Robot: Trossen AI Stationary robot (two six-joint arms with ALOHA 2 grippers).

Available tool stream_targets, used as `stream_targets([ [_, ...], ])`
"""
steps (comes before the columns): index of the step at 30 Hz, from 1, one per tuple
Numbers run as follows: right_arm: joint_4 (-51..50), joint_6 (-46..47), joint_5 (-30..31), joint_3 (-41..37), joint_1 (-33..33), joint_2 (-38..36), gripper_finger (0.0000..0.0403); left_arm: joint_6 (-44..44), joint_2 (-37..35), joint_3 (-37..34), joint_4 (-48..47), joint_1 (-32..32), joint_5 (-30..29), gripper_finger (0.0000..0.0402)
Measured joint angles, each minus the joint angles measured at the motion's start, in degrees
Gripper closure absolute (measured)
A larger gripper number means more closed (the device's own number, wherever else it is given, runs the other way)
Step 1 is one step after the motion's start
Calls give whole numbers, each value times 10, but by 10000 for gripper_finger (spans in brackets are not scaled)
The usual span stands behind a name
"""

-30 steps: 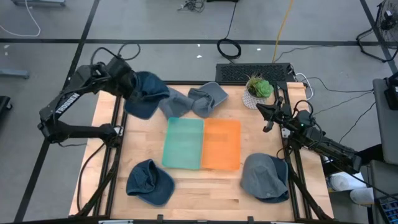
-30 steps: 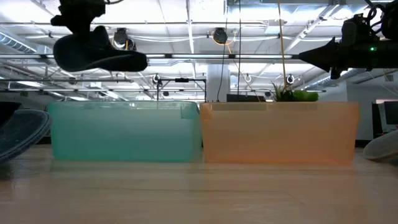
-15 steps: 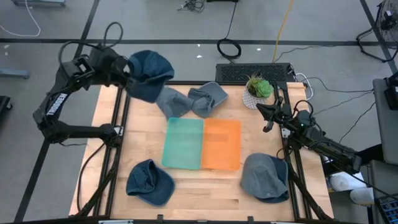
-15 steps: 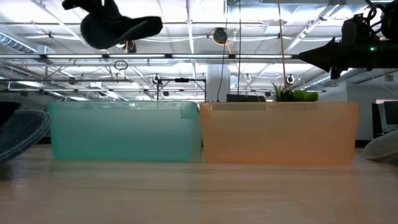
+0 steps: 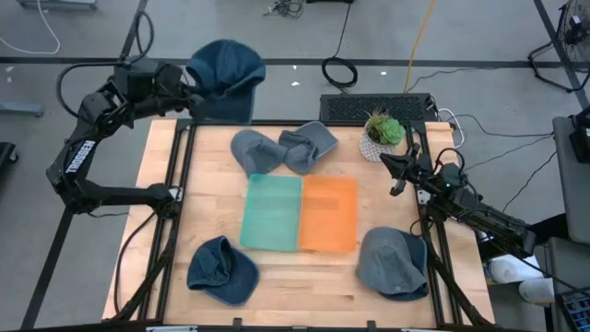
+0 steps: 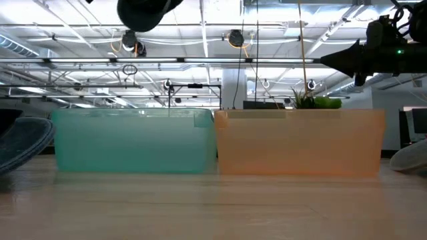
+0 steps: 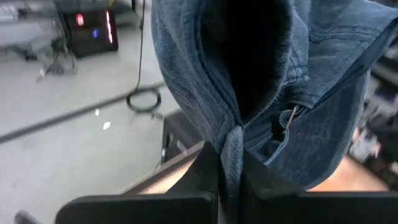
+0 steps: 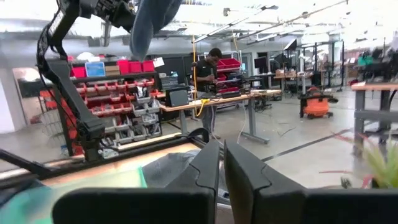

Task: Pick & Place hat
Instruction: Put the top blue cap into the orange bin

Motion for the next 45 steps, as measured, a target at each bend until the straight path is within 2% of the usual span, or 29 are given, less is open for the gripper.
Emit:
stream_targets([
  [6, 33, 89, -1, 0, 0, 0, 387, -1, 0, 0, 75, 0, -29, 389],
  [9, 88, 122, -15, 0, 0, 0, 387, 5, 0, 0, 102, -4, -35, 389],
  [14, 177, 91, -31, 10, 0, 3, 387, 20, 0, 0, 140, -32, -39, 389],
  [19, 165, 92, 19, 91, 0, 49, 396, 29, 0, 0, 153, -62, -68, 389],
  [24, 161, 92, 14, 185, 0, 138, 399, 33, 0, 0, 156, -83, -98, 389],
  [28, 183, 89, 14, 256, 0, 211, 385, 33, 0, 0, 164, -102, -155, 389],
  [33, 243, 92, -18, 316, 0, 292, 346, 33, 0, 0, 182, -127, -203, 389],
  [37, 218, 129, -24, 363, 0, 352, 293, 37, 0, 0, 182, -149, -231, 389],
  [39, 201, 133, -47, 388, 0, 380, 263, 37, 0, 0, 182, -161, -240, 389],
  [45, 151, 136, -62, 462, 0, 457, 186, 38, 0, 0, 194, -195, -248, 389],
])
